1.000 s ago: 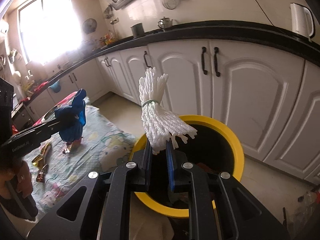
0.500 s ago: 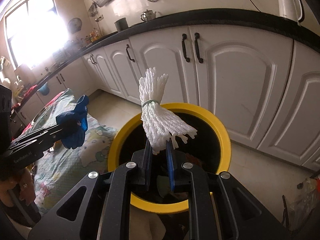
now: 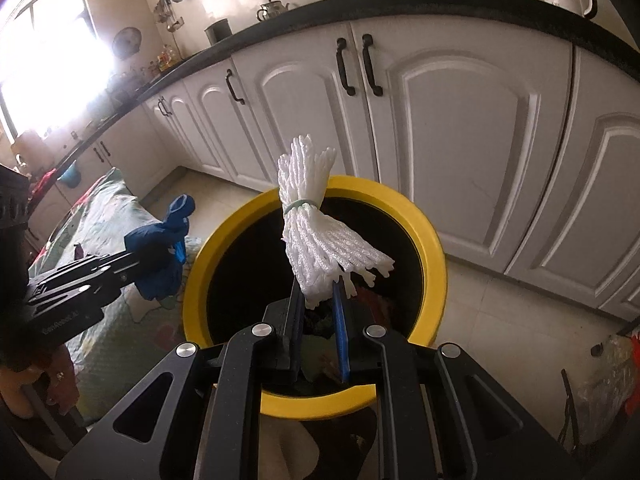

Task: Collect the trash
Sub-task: 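Open both tools to drop the glove and mesh bundle into the bin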

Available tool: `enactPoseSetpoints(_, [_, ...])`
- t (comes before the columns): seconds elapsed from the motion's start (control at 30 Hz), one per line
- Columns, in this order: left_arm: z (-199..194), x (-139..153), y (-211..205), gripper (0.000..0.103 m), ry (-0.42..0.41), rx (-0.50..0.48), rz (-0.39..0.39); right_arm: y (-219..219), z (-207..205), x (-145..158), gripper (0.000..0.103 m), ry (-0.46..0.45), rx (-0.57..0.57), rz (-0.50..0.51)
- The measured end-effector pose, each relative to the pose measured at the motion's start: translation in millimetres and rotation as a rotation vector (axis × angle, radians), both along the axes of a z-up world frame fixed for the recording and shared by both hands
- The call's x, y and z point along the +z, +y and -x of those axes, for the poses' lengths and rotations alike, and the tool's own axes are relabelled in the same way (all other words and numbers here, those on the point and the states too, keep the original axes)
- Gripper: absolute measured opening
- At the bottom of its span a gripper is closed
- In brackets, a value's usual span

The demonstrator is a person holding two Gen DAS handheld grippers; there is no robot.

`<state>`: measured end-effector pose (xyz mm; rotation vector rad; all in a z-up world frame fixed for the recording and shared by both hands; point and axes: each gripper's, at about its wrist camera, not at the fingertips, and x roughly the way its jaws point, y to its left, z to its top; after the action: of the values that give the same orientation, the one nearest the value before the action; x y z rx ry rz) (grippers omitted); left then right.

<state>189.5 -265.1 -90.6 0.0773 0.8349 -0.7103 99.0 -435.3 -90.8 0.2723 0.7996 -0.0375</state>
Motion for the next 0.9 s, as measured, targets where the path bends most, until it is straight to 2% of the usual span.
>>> enactPoseSetpoints(0.47, [-14, -20, -12, 0.012, 0.048, -0.007, -0.03, -11, -6, -12, 0.017, 0.037, -0.022, -0.027])
enactPoseSetpoints(0.6, [-16, -22, -13, 0.017, 0.052, -0.003, -0.037, -13, -6, -13, 0.022, 0.036, -0.033, -0.028])
enactPoseSetpoints(0.63, [-16, -22, -12, 0.019, 0.052, 0.0, -0.038, -14, -6, -12, 0.023, 0.035, -0.036, -0.029])
enactPoseSetpoints(0.77, [-15, -20, -7, 0.038, 0.046, 0.019, -0.035, -19, -4, -9, 0.03, 0.023, -0.058, -0.031])
enactPoseSetpoints(0.83, [-14, -18, -4, 0.041, 0.046, 0.026, -0.033, -21, -2, -7, 0.033, 0.013, -0.07, -0.03])
enactPoseSetpoints(0.9, [-12, -15, 0, 0.055, 0.04, 0.037, -0.031, -22, 0, -4, 0.038, 0.003, -0.08, -0.025])
